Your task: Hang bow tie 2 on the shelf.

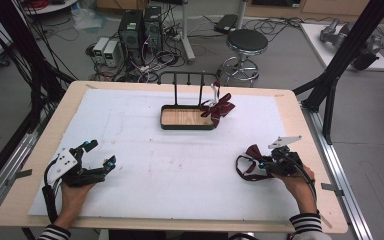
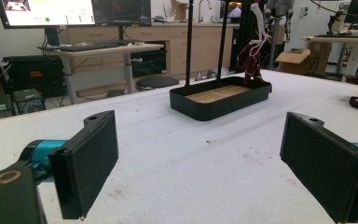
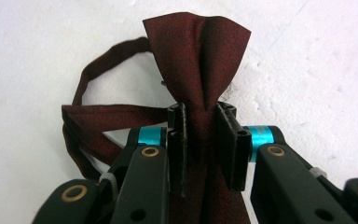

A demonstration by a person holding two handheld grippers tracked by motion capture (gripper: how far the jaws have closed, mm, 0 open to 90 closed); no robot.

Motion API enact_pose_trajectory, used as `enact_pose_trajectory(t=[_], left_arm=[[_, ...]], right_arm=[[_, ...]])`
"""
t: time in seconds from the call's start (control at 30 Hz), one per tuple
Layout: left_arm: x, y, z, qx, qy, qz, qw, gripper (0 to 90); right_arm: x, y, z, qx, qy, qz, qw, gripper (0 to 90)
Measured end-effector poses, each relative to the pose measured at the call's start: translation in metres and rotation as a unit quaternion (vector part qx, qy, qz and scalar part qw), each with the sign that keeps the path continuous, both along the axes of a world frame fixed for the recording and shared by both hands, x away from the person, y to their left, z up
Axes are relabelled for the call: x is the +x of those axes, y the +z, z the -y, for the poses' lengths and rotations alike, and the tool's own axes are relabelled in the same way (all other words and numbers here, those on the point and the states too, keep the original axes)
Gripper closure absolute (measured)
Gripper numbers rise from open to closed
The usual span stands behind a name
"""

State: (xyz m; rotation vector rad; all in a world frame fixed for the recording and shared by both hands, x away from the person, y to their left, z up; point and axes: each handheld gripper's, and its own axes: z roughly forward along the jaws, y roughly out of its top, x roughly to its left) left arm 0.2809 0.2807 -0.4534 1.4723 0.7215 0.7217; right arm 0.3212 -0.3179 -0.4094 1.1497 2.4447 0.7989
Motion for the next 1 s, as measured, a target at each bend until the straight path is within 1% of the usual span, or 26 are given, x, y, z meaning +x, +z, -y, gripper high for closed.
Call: enact_pose_trajectory(t=[0.07, 0.13, 0.17, 0.2, 0.3, 0.33, 0.37, 0.4, 0.43, 0.5, 0.57, 0.6, 0.63, 0.67, 0.7, 0.73, 0.77, 0.83, 0.87, 0.93, 0.97, 1.0], left_arm=[[0.000, 0.000, 0.000, 0.000, 0.000, 0.000, 1.0000, 11.7], [0.000, 0.000, 0.000, 0.000, 0.000, 0.000, 1.0000, 11.7], [0.000, 0.000, 0.000, 0.000, 0.000, 0.000, 1.0000, 11.7], [0.000, 0.000, 0.000, 0.000, 0.000, 0.000, 1.0000, 11.7], [0.000, 0.000, 0.000, 0.000, 0.001, 0.000, 1.0000, 11.7], [0.000, 0.000, 0.000, 0.000, 0.001, 0.000, 1.0000, 11.7], [0.000, 0.000, 0.000, 0.000, 0.001, 0.000, 1.0000, 11.7], [0.000, 0.000, 0.000, 0.000, 0.001, 0.000, 1.0000, 11.7], [0.000, 0.000, 0.000, -0.001, 0.001, 0.000, 1.0000, 11.7], [0.000, 0.000, 0.000, 0.000, 0.001, 0.000, 1.0000, 11.7], [0.000, 0.000, 0.000, 0.000, 0.002, -0.001, 1.0000, 11.7], [0.000, 0.000, 0.000, 0.000, 0.002, 0.000, 1.0000, 11.7], [0.000, 0.000, 0.000, 0.000, 0.002, 0.000, 1.0000, 11.7], [0.000, 0.000, 0.000, 0.000, 0.002, 0.000, 1.0000, 11.7], [0.000, 0.000, 0.000, 0.000, 0.002, 0.000, 1.0000, 11.7], [0.000, 0.000, 0.000, 0.000, 0.002, 0.000, 1.0000, 11.7], [0.000, 0.000, 0.000, 0.000, 0.002, 0.000, 1.0000, 11.7], [0.000, 0.000, 0.000, 0.000, 0.002, 0.000, 1.0000, 11.7], [0.000, 0.000, 0.000, 0.000, 0.002, 0.000, 1.0000, 11.7], [0.000, 0.000, 0.000, 0.000, 0.003, 0.000, 1.0000, 11.7], [0.000, 0.000, 0.000, 0.000, 0.003, 0.000, 1.0000, 11.7], [0.000, 0.000, 0.000, 0.000, 0.003, 0.000, 1.0000, 11.7]], right_arm=[[-0.001, 0.002, 0.000, 0.011, -0.002, 0.008, 0.9999, 75.3], [-0.001, 0.003, 0.000, 0.014, -0.004, 0.010, 0.9998, 75.3], [-0.002, 0.006, 0.000, 0.022, -0.002, 0.023, 0.9995, 75.3], [-0.003, 0.007, -0.001, 0.024, -0.004, 0.029, 0.9993, 75.3], [-0.003, 0.008, -0.001, 0.029, -0.002, 0.040, 0.9988, 75.3], [-0.003, 0.009, -0.002, 0.031, -0.004, 0.046, 0.9984, 75.3], [-0.004, 0.012, -0.002, 0.040, -0.006, 0.059, 0.9975, 75.3], [-0.004, 0.012, -0.002, 0.040, -0.006, 0.059, 0.9975, 75.3], [-0.005, 0.014, -0.001, 0.046, -0.008, 0.073, 0.9962, 75.3], [-0.006, 0.017, -0.001, 0.057, -0.011, 0.084, 0.9947, 75.3], [-0.007, 0.019, -0.001, 0.063, -0.012, 0.098, 0.9931, 75.3], [-0.007, 0.019, -0.001, 0.063, -0.012, 0.098, 0.9931, 75.3], [-0.008, 0.021, -0.002, 0.074, -0.013, 0.108, 0.9913, 75.3], [-0.008, 0.021, -0.002, 0.074, -0.013, 0.108, 0.9913, 75.3], [-0.009, 0.023, -0.002, 0.084, -0.015, 0.119, 0.9892, 75.3], [-0.009, 0.024, -0.002, 0.087, -0.016, 0.124, 0.9883, 75.3], [-0.009, 0.024, -0.002, 0.087, -0.016, 0.124, 0.9883, 75.3], [-0.010, 0.026, -0.003, 0.097, -0.016, 0.133, 0.9863, 75.3], [-0.011, 0.027, -0.004, 0.107, -0.017, 0.141, 0.9842, 75.2], [-0.011, 0.029, -0.004, 0.116, -0.018, 0.149, 0.9818, 75.2], [-0.011, 0.029, -0.004, 0.116, -0.018, 0.149, 0.9818, 75.2], [-0.012, 0.031, -0.005, 0.126, -0.019, 0.157, 0.9794, 75.2]])
